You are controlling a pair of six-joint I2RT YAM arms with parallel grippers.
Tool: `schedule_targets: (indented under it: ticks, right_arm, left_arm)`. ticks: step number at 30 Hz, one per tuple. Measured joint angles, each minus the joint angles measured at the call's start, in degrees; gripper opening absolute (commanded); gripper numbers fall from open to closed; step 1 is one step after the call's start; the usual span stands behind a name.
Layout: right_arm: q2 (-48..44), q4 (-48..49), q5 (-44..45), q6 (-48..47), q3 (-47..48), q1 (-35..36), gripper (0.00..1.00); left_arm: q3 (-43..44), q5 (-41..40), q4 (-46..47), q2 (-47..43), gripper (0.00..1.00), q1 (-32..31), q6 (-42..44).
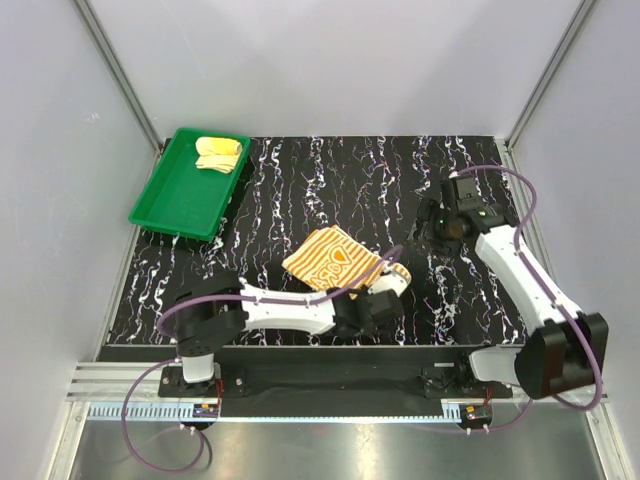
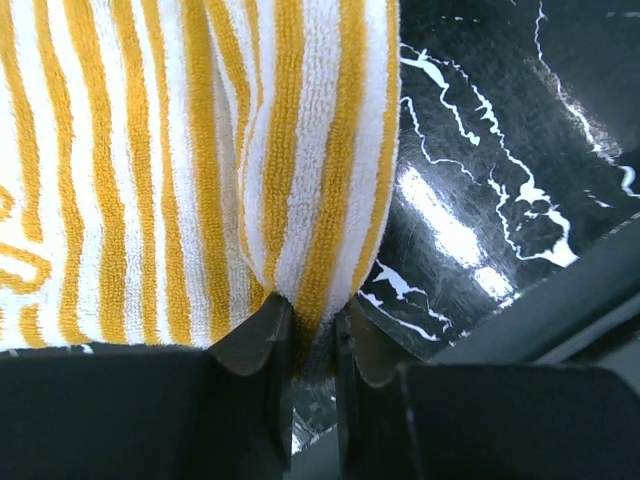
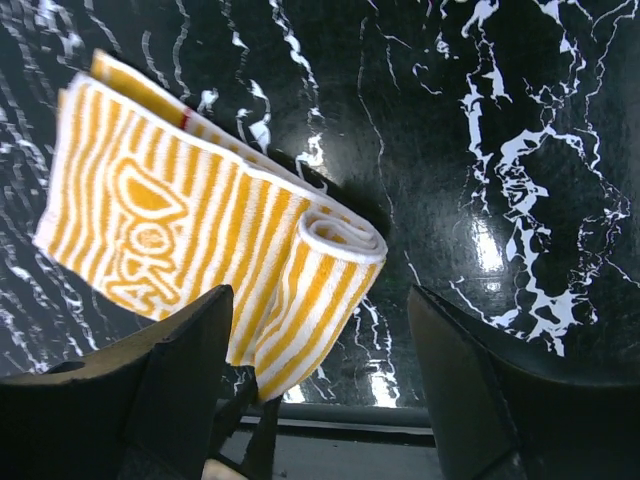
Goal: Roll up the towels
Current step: Roll the towel
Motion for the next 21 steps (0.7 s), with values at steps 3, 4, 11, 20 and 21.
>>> schedule_targets:
  ticks: [3,4,11,20,21]
  right_arm:
    - [-5.0,1.0,-0.3,0.7,-2.4,0.0,0.77]
    - [-6.7,1.9,-0.9,1.0,-3.7,0.0,0.77]
    - [-16.0,10.7,-9.9,5.8,-17.0,0.0,0.77]
    - [-17.7,21.5,-20.4,11.6,-28.4,0.0,0.77]
    - [-18.2,22.4,-21.2,12.2,-29.2,0.0,0.78]
  left_arm:
    - [-2.5,5.6,1.9,-2.8,0.00,3.3,-2.2]
    - [-3.3,7.5,2.6,-3.6,0.00,4.3,-3.0]
    - [-9.8,20.9,9.2,-8.0,0.00,11.9,-8.8]
    - [-14.3,34.9,16.9,-9.2,0.00,18.9,-16.6]
    - [-14.9,36.3,17.9,-9.2,0.00,19.4,-17.8]
